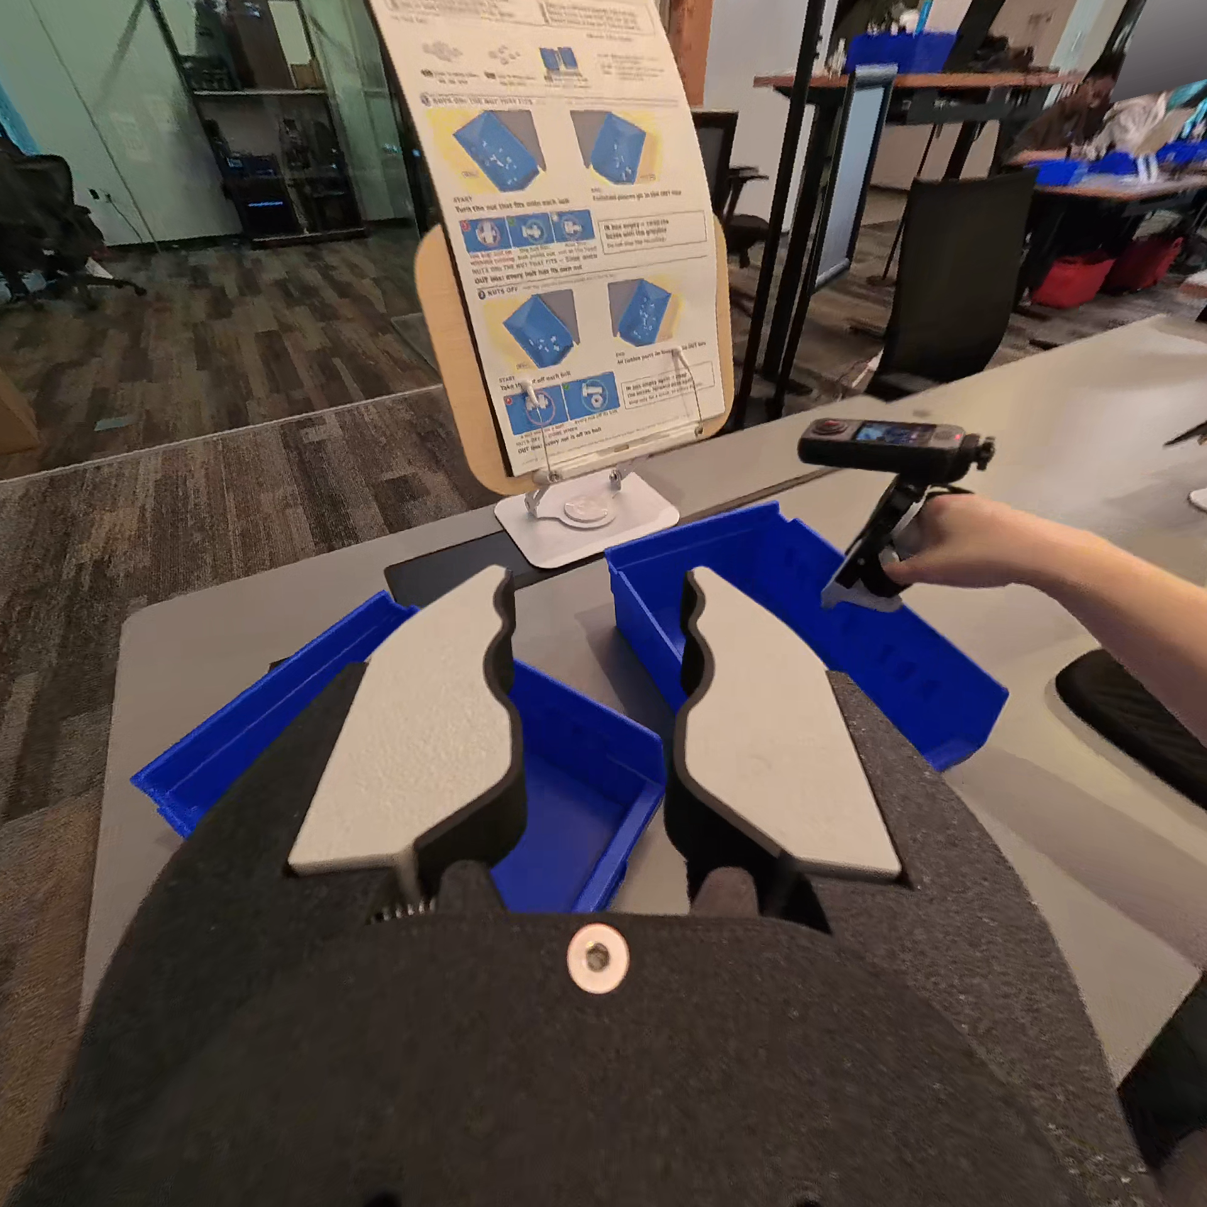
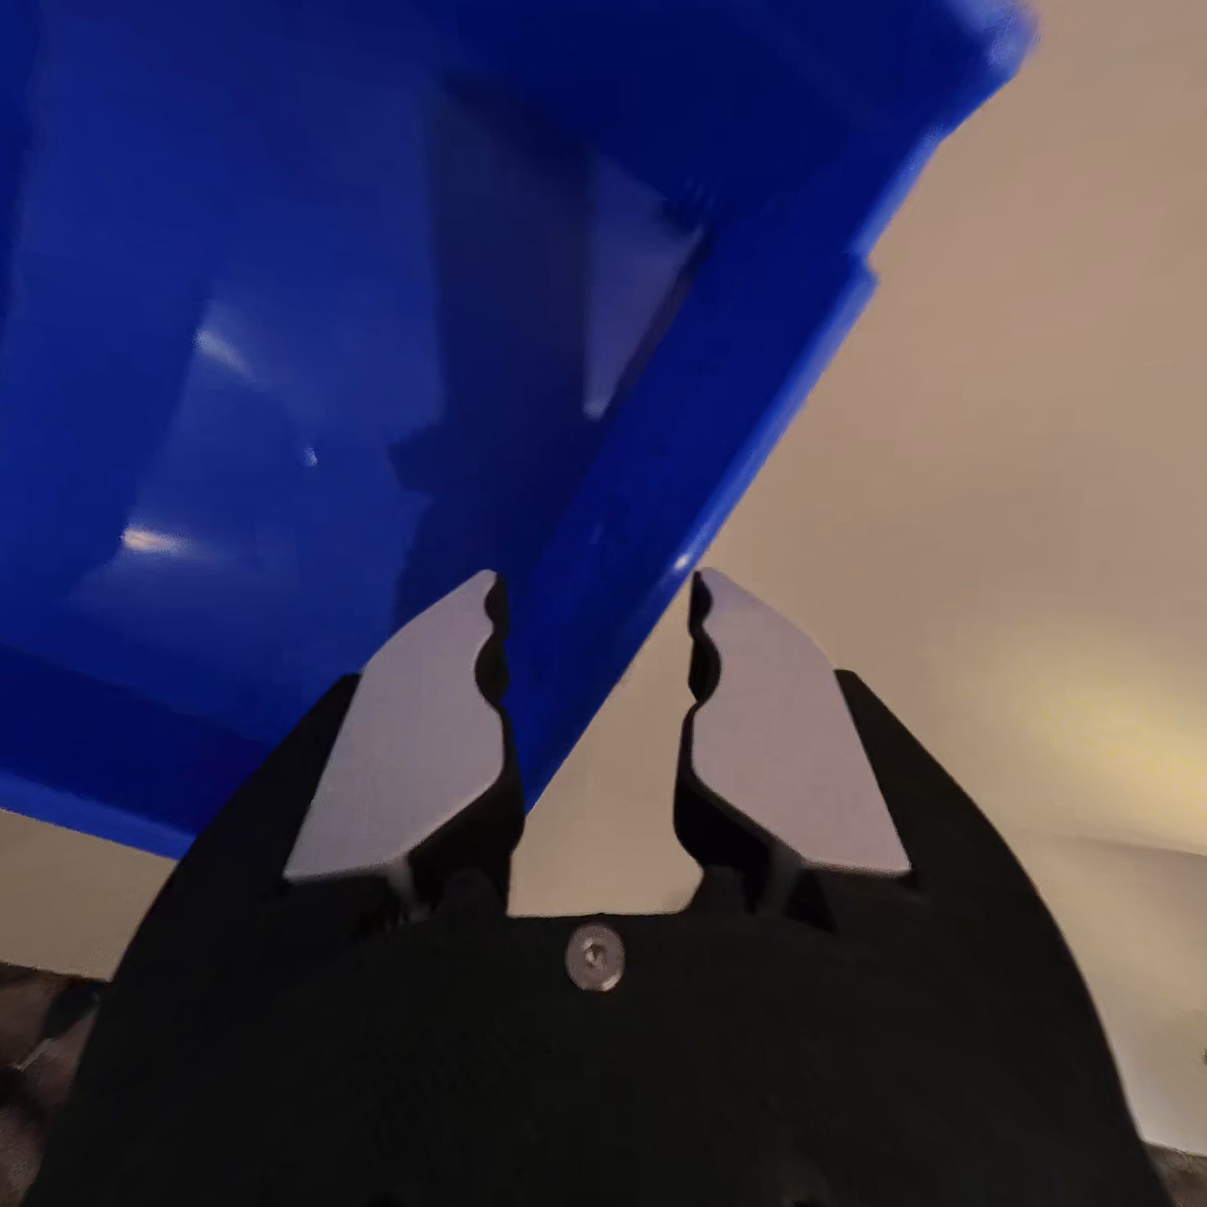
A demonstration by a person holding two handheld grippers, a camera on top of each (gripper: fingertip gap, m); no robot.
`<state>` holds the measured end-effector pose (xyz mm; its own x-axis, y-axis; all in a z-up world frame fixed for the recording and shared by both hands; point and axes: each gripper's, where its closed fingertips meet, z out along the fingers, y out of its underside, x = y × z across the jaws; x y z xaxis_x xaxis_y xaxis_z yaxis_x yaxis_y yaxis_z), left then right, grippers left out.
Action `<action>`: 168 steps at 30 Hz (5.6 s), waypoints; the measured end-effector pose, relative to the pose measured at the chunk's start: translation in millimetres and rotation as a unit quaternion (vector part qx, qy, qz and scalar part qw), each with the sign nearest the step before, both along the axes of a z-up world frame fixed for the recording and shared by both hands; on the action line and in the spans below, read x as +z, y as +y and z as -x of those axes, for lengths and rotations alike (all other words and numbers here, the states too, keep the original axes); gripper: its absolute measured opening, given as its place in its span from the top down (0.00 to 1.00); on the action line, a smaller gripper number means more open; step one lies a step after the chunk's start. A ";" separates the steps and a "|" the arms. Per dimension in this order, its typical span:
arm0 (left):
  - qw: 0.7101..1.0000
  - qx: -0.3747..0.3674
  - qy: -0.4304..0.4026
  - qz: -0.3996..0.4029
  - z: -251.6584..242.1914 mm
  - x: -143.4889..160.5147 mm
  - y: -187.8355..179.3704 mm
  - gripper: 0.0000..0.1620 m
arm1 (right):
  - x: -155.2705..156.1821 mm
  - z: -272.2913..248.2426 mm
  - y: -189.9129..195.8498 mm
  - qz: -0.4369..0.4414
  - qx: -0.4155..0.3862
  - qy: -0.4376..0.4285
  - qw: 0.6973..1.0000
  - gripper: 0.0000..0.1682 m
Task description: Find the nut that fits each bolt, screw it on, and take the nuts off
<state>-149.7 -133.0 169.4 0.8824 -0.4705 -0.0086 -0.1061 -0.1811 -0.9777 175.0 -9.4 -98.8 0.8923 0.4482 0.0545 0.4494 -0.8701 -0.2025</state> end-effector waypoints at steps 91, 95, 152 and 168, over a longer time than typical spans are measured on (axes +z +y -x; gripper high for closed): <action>0.857 0.156 0.102 0.481 147.2 -266.3 108.0 0.96 | 146.5 -146.5 46.3 -0.379 0.013 0.205 0.902 0.73; 0.858 0.158 0.083 0.482 142.5 -266.9 109.3 0.96 | 146.2 -142.7 46.9 -0.384 0.022 0.194 0.902 0.73; 0.827 0.002 0.266 0.495 -9.1 -317.0 129.9 0.88 | 136.5 -137.2 44.8 -0.373 0.047 0.152 0.914 0.72; 0.907 -0.364 -0.035 0.207 -144.1 -102.0 54.2 0.88 | 189.8 24.7 -41.6 -0.506 0.390 0.284 0.715 0.69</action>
